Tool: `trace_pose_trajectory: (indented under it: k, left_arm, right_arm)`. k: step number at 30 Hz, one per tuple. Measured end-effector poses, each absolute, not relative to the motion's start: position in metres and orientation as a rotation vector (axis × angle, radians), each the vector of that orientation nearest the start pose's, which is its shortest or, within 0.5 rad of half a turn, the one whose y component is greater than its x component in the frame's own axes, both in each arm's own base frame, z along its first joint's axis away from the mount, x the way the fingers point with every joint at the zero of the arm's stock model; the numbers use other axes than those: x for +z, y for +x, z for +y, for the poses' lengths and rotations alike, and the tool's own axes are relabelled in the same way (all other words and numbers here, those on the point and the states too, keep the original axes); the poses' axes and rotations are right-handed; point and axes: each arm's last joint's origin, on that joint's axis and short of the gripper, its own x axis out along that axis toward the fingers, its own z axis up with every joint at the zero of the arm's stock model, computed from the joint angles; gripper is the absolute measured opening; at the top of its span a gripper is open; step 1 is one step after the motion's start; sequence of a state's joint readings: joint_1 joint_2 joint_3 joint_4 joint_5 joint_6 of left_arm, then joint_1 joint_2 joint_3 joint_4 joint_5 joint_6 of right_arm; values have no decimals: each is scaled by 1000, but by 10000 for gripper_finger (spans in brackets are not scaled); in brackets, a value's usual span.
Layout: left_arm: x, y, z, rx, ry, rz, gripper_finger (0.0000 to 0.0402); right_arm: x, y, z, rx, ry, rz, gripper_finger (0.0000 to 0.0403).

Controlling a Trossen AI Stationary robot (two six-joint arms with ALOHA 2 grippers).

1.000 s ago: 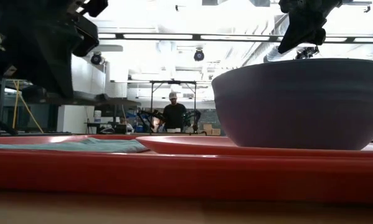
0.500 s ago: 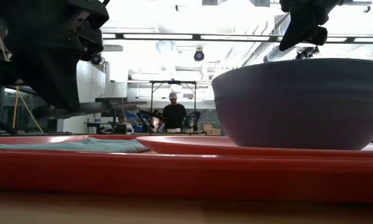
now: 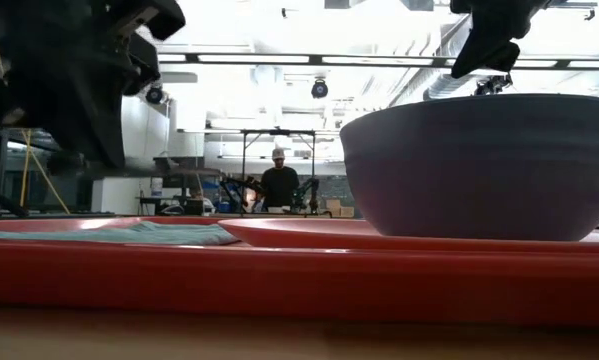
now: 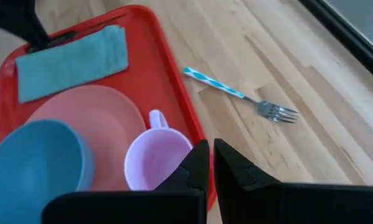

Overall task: Set up tray
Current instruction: Put the black knife on top of the blue napkin on the red tray

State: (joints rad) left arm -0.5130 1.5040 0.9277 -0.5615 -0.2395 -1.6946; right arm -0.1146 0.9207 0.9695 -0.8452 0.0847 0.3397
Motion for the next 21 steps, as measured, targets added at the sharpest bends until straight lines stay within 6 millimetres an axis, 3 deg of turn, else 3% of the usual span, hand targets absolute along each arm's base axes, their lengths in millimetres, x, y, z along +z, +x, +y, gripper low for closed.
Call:
trace_pose_trajectory:
  k: [7,14,18,21]
  left_arm:
    - [228,258,-145,723,-1093,1019,57]
    - [247,294,-165,843,-1028,1154,57]
    - [241,318,-168,893,-1010,1149,57]
    - [227,331,-172,926,-990,1162,57]
  right_arm:
    - [316,168,-21,-248,268,777,0]
    - [316,168,-20,-188,221,785,0]
    - [316,168,-19,-171,211,786,0]
    - [316,168,-19,-160,196,788,0]
